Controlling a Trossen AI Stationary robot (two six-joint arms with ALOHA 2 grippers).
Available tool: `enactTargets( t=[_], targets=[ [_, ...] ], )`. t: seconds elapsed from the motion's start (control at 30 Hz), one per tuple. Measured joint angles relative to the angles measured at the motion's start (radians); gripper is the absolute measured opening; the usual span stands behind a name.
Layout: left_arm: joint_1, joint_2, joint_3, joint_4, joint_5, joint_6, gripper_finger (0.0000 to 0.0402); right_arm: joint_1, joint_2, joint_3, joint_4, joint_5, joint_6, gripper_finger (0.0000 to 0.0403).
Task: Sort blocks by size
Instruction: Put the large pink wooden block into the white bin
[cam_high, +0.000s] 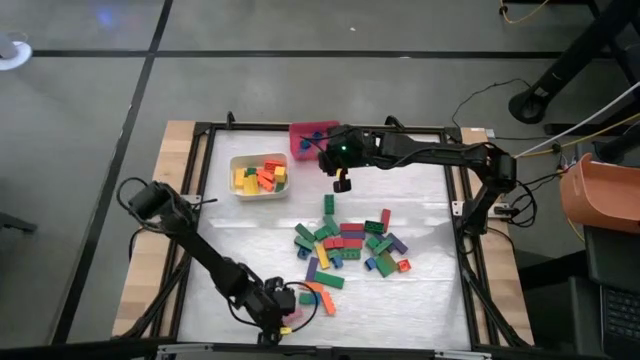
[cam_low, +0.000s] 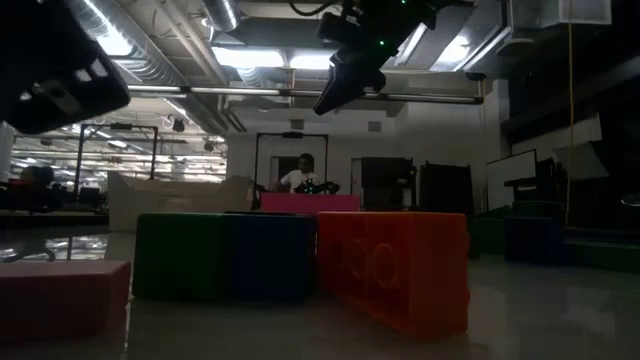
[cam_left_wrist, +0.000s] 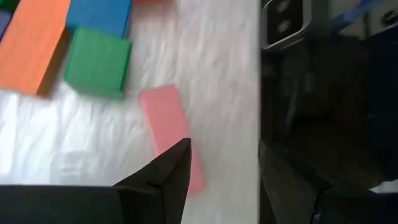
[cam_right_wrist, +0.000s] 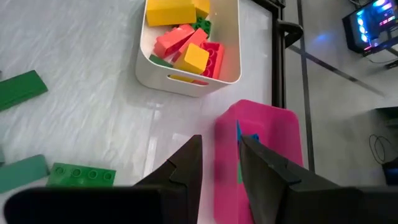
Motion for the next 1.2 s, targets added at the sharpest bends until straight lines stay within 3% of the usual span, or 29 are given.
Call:
enactTargets(
  t=[0.5,1.2],
  targets=[
    [0.013,0.035,0.037,-0.149,0.002,-0.007,0.0172,0.000,0.000,0.000,-0.005,0.001,-0.001,0.0106],
    [0.007,0.108,0.036,-0.037,0.003,-0.001,0.0172,0.000,0.001,0.000,-0.007,0.000,-0.002,0.0106]
  ],
)
